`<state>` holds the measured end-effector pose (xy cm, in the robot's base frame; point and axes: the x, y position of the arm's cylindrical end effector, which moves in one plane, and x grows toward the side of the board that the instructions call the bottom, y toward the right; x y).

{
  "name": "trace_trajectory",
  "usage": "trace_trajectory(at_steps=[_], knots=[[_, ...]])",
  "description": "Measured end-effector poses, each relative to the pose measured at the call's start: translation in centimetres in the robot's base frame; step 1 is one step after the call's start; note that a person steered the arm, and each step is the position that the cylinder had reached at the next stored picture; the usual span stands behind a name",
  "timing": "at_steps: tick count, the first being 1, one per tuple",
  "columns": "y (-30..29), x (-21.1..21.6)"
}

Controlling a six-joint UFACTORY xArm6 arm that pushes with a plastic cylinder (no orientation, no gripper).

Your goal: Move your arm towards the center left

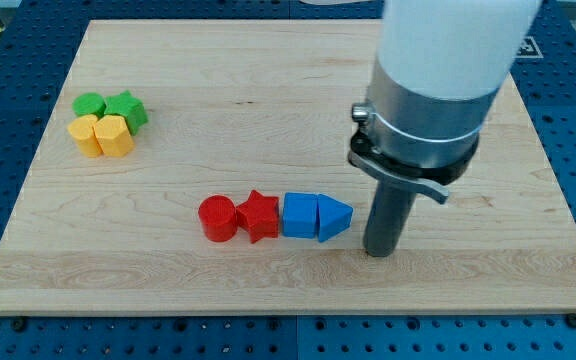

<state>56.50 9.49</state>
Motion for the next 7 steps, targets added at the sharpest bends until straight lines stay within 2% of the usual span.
trace_trajectory(at_steps=[1,2,3,7], knots=[[3.7,-0.1],[6.1,-2.0],[6.2,-4.8],[4.6,-4.8]])
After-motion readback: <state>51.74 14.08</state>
